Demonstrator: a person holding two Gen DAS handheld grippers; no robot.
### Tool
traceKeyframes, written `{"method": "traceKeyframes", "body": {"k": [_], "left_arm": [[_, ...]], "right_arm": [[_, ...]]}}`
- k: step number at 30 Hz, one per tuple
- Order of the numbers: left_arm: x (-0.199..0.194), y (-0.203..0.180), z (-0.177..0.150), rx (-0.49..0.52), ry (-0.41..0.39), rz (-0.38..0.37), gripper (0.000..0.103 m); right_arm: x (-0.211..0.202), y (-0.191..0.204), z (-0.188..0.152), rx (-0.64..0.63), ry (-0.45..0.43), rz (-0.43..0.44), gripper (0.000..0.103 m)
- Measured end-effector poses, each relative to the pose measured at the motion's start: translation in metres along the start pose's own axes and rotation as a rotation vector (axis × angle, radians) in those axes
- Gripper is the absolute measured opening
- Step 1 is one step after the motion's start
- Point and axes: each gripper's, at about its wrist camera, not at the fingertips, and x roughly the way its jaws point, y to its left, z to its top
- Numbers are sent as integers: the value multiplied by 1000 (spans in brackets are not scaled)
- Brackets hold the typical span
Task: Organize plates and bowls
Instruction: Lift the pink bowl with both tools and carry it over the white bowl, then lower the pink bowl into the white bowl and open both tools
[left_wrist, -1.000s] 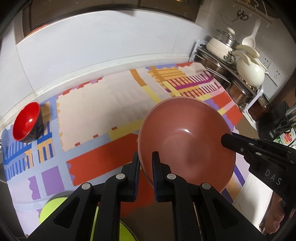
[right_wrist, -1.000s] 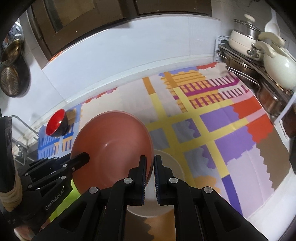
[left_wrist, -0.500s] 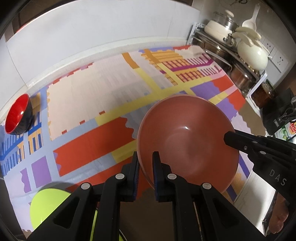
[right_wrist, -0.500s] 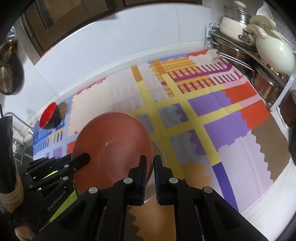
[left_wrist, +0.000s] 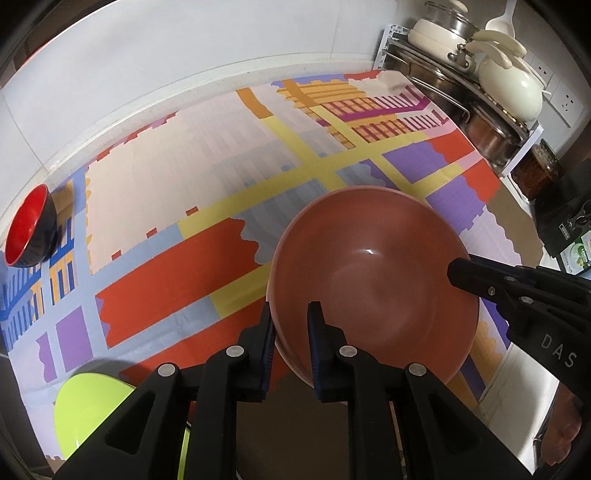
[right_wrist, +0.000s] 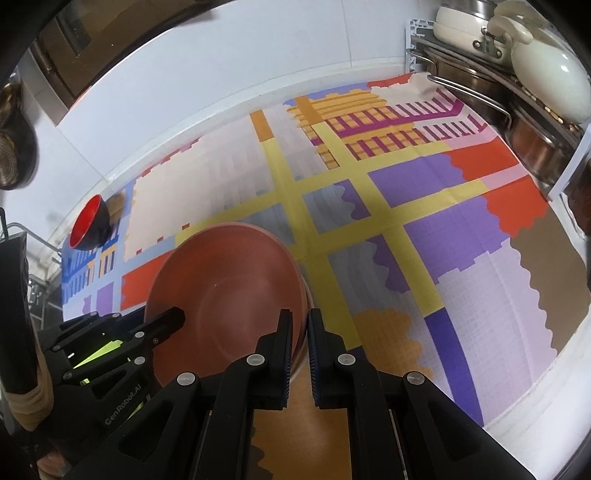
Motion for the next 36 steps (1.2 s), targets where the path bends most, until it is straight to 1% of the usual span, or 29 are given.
{"method": "traceKeyframes", "body": {"k": [7,9,13,17,19,21,23,26,31,36], "left_arm": [[1,-3,0,4,-10,12,22],[1,-3,0,6,-11,10,27],[1,-2,1,1,-16,4,33],[3,-3,1,-7,-12,-11,41],[2,-3,1,-4,-21,-9,47],[0,-3,1,-8,-34,-4,53],[-4,-2,1,-13,-47,-2,56],[-9,-1,2,-15,-66,8,57],[-19,4,3,-23,-91,6,58],[-32,14,3,-38,-129,32,59]], "right_arm": [[8,-2,-3,-1,21,10,10],[9,-2,-4,-3,24,14,11],[11,-2,-5,-11,27,20,11],[14,-2,-7,-11,40,18,11],[14,-3,-7,-8,41,15,13],[13,-3,-8,-8,36,12,23],[11,-2,-8,-12,26,2,29],[5,0,-8,-24,7,-15,29],[-2,6,-7,-42,-10,-13,29],[-9,13,-6,-61,-32,-14,29]]}}
